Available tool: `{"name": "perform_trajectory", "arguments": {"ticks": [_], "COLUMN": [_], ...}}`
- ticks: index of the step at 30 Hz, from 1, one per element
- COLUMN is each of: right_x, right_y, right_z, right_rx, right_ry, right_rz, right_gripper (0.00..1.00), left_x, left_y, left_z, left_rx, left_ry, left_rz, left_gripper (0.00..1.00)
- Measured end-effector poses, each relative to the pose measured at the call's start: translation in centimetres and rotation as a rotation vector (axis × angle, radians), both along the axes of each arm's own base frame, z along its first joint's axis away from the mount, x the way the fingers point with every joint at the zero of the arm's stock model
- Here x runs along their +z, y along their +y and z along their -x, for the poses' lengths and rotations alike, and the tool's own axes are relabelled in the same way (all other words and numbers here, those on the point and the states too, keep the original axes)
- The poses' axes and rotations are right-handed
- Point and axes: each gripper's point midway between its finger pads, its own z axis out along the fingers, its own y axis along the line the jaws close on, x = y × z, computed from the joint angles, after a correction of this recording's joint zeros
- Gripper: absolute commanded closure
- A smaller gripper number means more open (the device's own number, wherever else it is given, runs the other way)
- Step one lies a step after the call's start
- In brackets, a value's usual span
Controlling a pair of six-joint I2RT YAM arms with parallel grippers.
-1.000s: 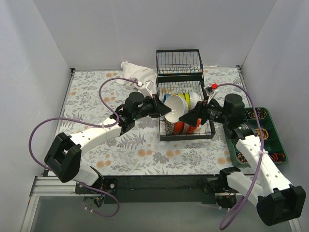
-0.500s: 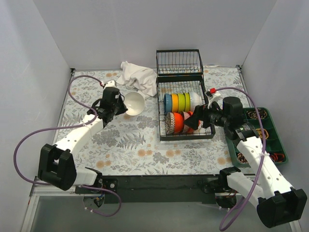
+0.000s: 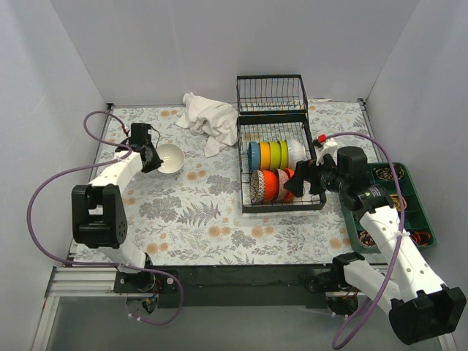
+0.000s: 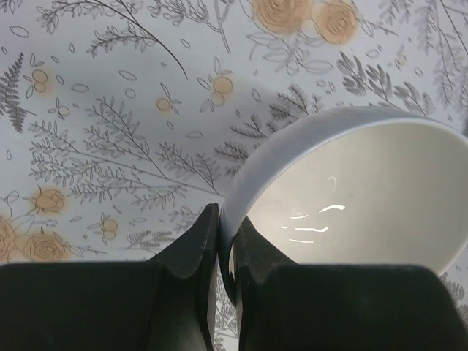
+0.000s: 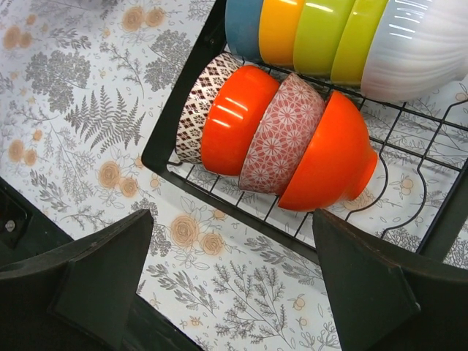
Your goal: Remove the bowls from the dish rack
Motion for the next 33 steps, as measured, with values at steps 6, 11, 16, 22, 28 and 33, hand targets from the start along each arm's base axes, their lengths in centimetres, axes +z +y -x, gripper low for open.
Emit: {"name": "perform_trajectory", "arguments": {"ticks": [6,11,16,22,28,33], "right_x": [-0.5,-0.7,-1.0,-1.4,-1.4,-0.5], "right_y": [-0.5,-0.6,-0.9,-1.2,-1.9,-2.8], "right_z": [0.1,0.2,0.3,0.1,-1.1,-3.2], "right_rx": [-0.012,-0.01,-0.018,-0.02,-0.064,-0.137], "right_ry": [0.008,0.011,0.02,0.02,0.028,0.013], "right_rz": [0.029,0.042,0.057,0.078,0.124,0.174], "right_gripper": [0.01,0.01,0.02,0.02,0.01,0.01], "left_x": [-2.8,-4.2,-4.0,-3.6,-1.1,2.3], "left_y": [2.4,3.3,3.7,3.1,2.9,2.5], "left_z": [-2.4,-3.5,-4.2,-4.5,-4.4,-2.8], "left_rx": [0.063,0.085,0.091,0.07,0.068,0.059], "left_ry": [0.053,0.069,0.05,0.033,-0.019,-0.095], "left_rz": [0.035,0.087,0.111,0.137,0.141,0.155], "left_gripper": [1.0,1.0,0.65,0.19,0.02,0.02]}}
